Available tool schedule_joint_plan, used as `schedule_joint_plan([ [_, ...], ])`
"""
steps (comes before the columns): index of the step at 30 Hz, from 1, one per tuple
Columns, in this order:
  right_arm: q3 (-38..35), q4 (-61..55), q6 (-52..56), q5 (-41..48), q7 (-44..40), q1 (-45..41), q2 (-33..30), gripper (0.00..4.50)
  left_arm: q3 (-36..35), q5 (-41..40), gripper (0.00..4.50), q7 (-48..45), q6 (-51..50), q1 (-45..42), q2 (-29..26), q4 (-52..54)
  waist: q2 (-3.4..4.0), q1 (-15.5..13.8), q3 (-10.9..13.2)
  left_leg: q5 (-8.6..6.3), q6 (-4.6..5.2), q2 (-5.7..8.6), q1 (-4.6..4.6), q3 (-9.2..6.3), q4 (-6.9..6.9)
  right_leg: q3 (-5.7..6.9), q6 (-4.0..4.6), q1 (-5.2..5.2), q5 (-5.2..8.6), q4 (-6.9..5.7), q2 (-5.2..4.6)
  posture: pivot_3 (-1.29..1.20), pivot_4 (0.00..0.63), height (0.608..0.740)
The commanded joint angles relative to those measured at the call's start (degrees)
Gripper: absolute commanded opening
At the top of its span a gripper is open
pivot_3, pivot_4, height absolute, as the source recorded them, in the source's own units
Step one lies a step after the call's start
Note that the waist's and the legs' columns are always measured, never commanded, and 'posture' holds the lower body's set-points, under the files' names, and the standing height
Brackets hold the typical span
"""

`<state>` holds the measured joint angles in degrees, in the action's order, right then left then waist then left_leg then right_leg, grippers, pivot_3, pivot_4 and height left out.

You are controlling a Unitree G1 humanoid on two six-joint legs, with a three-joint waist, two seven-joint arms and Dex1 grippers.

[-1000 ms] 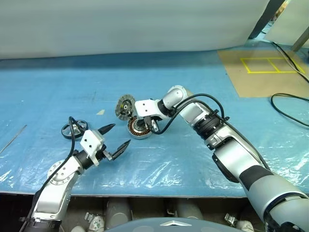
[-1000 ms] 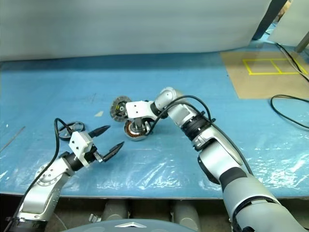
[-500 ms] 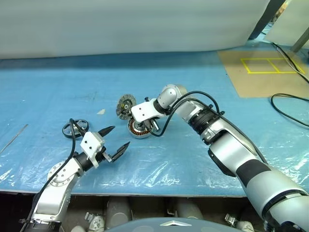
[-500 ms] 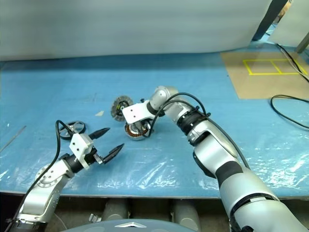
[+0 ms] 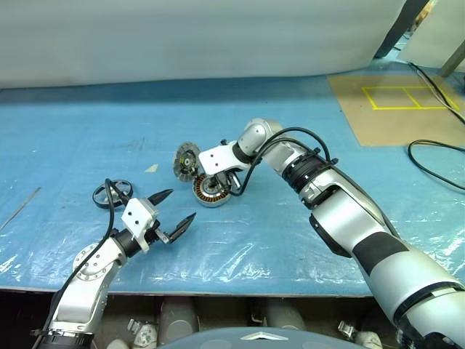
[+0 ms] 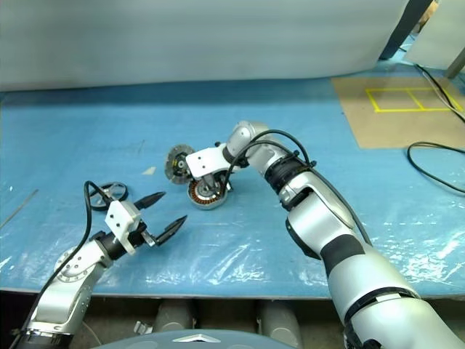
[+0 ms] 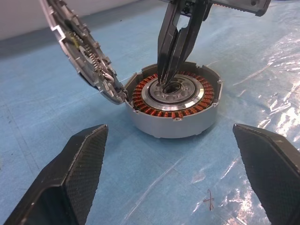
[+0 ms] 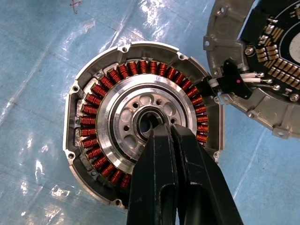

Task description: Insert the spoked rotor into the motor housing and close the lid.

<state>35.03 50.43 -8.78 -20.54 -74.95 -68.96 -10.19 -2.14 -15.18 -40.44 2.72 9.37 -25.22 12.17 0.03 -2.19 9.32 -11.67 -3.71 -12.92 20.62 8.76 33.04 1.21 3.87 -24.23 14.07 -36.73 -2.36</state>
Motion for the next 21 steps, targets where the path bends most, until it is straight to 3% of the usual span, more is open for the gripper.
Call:
schedule_joint_plan([
  [1, 0.09, -2.37, -0.90, -0.10, -1.42, -0.11, 0.32, 0.05, -0.64, -0.30, 4.50, 0.06, 1.08, -0.18, -0.26, 1.01, 0.00, 0.00, 0.00, 0.00, 0.00, 0.00, 0.00, 0.00, 0.00, 0.00, 0.00, 0.00, 0.00, 0.00, 0.00, 0.00, 0.150, 0.740],
  [10, 1.75, -4.52, -1.10, -2.31, -2.42, 2.32, 0.05, 0.05, -0.52, -0.27, 4.50, 0.21, 0.62, -0.35, -0.30, 1.42, -0.01, -0.02, 0.00, 0.00, 0.00, 0.00, 0.00, 0.00, 0.00, 0.00, 0.00, 0.00, 0.00, 0.00, 0.00, 0.00, 0.150, 0.740],
  [21, 3.12, -3.48, -5.26, -6.95, 6.22, 3.23, 0.20, 0.05, -0.49, -0.18, 4.50, 0.24, 0.24, -1.14, -0.44, 1.40, -0.02, 0.27, -0.01, -0.01, 0.00, 0.00, -0.57, 0.01, 0.00, -0.06, 0.01, 0.37, -0.01, -0.10, 0.00, 0.00, 0.150, 0.740],
])
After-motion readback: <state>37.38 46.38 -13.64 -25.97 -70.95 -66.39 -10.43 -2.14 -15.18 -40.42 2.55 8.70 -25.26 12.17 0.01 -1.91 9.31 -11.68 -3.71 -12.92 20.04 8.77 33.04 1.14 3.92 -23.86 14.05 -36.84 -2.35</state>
